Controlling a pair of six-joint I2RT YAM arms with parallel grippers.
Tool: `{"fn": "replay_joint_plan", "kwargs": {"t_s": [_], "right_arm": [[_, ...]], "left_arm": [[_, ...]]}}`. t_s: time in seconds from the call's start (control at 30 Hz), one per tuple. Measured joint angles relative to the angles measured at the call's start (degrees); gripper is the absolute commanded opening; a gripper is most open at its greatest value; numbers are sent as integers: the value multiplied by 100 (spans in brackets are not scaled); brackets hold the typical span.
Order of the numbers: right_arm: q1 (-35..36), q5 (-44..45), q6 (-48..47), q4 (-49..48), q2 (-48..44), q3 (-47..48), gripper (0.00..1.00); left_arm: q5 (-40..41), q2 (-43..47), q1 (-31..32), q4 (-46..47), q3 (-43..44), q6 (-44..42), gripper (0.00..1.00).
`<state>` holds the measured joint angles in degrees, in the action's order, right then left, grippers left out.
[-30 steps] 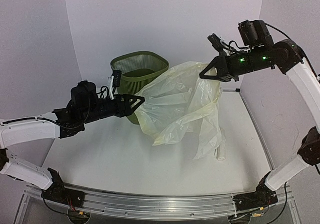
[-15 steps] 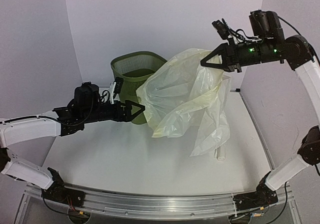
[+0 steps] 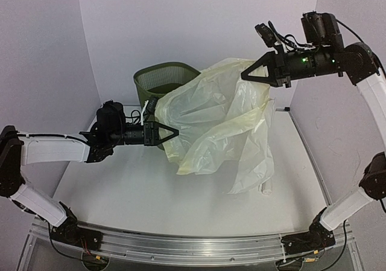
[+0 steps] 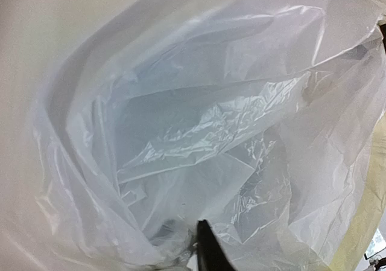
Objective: Put the trash bags into the trash bin
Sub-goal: Unfold the trash bag at the center of the board.
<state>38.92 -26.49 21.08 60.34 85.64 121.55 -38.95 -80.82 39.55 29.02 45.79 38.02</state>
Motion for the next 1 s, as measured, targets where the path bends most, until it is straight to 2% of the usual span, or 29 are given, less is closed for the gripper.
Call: {"fn": "replay_joint_plan", "kwargs": {"t_s": [0.17, 0.27, 0.5, 0.57, 0.83, 0.93, 1.0], "right_arm": [[0, 749, -230, 12, 37, -198, 0], [0, 1202, -522, -4, 323, -43, 0], [0, 1944, -1316, -343, 1876, 1744, 0], [0, 2072, -1491, -578, 2033, 1921, 0], [0, 2344, -2222, -2489, 1991, 1565, 0], [0, 2405, -2256, -2903, 1935, 1281, 0], [0, 2362, -2191, -3074, 1771, 817, 4]], "left_arm": [[312, 434, 4, -524, 253, -268, 0], [639, 697, 8, -1022, 879, -579, 0], [1479, 635, 17, -2030, 3039, -1565, 0], [1751, 565, 21, -2307, 3583, -1885, 0], [2899, 103, 26, -2847, 5185, -3006, 0], [3322, 18, 26, -3073, 5375, -3257, 0], [3557, 29, 26, -3276, 5370, -3352, 0]]}}
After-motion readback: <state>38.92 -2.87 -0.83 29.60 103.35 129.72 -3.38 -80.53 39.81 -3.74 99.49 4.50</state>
